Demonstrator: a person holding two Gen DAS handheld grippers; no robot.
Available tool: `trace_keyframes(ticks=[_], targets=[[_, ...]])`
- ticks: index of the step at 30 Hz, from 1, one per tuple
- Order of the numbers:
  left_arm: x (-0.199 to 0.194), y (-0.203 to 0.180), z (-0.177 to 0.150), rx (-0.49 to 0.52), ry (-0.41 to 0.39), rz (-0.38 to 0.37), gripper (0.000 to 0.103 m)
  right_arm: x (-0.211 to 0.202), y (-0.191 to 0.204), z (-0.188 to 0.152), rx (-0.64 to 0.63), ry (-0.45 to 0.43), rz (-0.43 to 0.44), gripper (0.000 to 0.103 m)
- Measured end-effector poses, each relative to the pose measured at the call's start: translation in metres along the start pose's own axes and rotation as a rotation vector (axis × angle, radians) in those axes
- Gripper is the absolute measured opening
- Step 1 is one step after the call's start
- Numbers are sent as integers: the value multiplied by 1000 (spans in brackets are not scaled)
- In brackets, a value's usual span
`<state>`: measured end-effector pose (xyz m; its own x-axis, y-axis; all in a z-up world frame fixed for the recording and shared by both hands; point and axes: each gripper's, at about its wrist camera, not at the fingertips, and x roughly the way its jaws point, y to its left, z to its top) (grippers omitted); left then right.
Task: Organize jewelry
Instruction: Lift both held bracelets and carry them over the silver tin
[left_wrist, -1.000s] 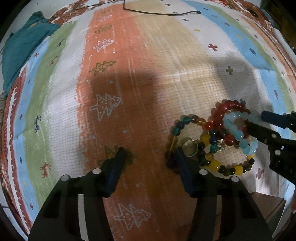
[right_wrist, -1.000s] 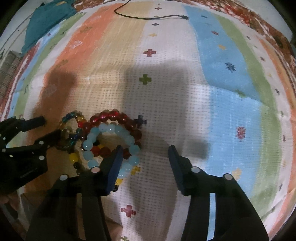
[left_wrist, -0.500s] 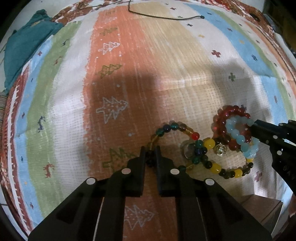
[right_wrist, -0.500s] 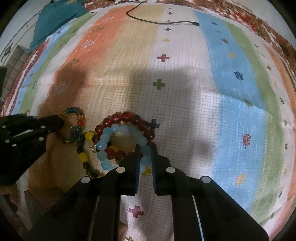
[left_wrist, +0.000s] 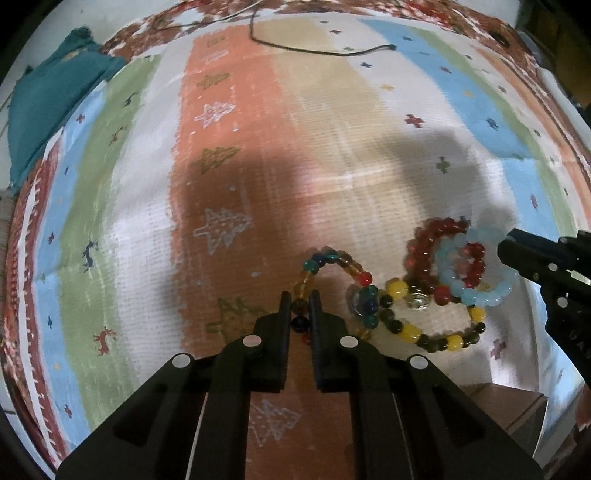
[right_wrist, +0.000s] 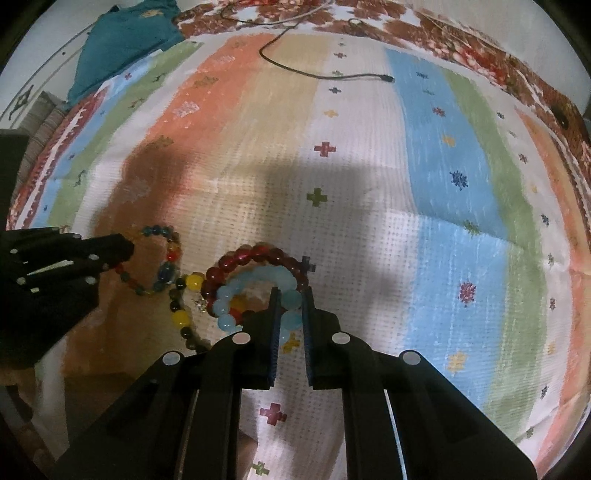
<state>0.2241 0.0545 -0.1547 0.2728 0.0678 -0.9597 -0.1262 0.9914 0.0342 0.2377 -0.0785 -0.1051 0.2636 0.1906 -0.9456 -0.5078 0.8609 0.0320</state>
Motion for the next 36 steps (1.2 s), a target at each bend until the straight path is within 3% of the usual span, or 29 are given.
trace_keyframes(ticks=[27, 36], targets=[[-43, 6, -18, 3, -62, 74, 9, -50, 7, -20, -8, -90, 9, 12], [-76, 8, -21, -20, -133, 39, 9, -65, 6, -26, 3, -120, 15, 12]])
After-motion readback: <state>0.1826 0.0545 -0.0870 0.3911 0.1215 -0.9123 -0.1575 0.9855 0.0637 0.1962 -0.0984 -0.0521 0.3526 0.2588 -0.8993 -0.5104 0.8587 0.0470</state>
